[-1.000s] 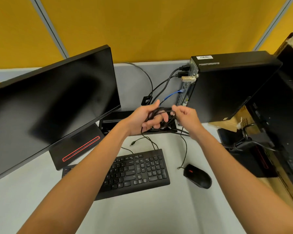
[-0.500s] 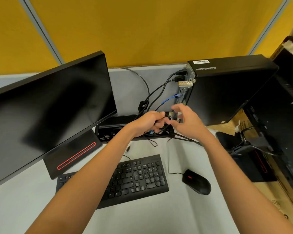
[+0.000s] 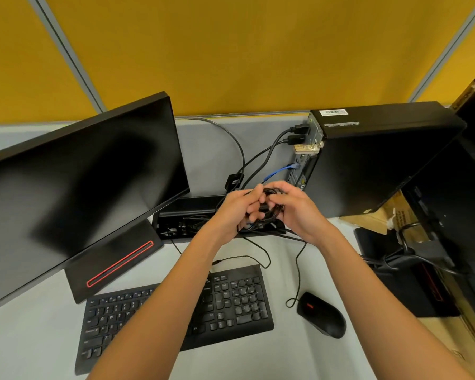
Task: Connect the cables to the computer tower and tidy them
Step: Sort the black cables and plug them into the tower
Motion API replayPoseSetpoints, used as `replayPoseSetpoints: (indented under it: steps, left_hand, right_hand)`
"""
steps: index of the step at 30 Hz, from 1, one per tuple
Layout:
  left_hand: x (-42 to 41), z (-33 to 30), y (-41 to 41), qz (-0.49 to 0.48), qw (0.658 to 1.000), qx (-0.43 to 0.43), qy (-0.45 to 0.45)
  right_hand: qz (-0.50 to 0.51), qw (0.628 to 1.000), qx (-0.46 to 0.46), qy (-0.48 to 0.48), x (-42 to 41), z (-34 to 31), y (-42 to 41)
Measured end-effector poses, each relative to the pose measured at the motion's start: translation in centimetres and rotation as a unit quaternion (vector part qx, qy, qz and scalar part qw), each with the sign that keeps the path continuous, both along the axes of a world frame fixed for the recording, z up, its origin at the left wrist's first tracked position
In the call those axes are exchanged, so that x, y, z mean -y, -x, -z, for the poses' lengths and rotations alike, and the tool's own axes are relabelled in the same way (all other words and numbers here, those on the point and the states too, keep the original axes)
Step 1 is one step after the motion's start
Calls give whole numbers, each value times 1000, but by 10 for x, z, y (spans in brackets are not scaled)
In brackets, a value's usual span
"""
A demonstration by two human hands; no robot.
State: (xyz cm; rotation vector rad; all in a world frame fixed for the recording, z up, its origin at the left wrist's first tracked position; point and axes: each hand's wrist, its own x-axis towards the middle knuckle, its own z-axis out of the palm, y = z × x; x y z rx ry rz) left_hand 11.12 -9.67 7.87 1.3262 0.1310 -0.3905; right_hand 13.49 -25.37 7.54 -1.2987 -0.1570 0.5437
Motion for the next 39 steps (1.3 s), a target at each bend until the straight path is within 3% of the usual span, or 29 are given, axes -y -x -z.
replayPoseSetpoints:
  steps: [3,8,15,17,23,27,31,33,36,37,39]
  left_hand:
    - [-4,5,0,-22,998,-22,49]
    - [0,3,5,-6,1000,9,19]
    - [-1,3,11,9,964,105,-242]
    - [-1,-2,14,26,976,72,-205]
    - [0,-19,12,-39,998,-22,40]
    - [5,-25,13,-51,998,-48,1]
    - [7,-43,16,4,998,-45,-40]
    - [11,-53,19,53,996,-31,-63]
    - [17,-62,23,110,992,-9,-59]
    - [19,-64,23,120,991,-3,-51]
    - [21,-66,20,129,991,6,-42]
  right_hand:
    - [-7,999,-29,12,-3,10,2]
    - [-4,998,-58,-28,-10,10,10]
    - [38,998,-43,33,-13,5,18]
    - [32,998,-37,36,-14,4,21]
    - [39,994,-12,100,-3,-5,27]
    - [106,985,2,137,4,-12,39]
    - [15,984,-165,65,39,-29,31]
    - [-53,966,-177,181,52,-32,23]
    - [-131,886,-103,432,46,-17,12]
    - [-167,861,-70,476,38,-11,11]
    - [-291,838,-29,461,19,2,13]
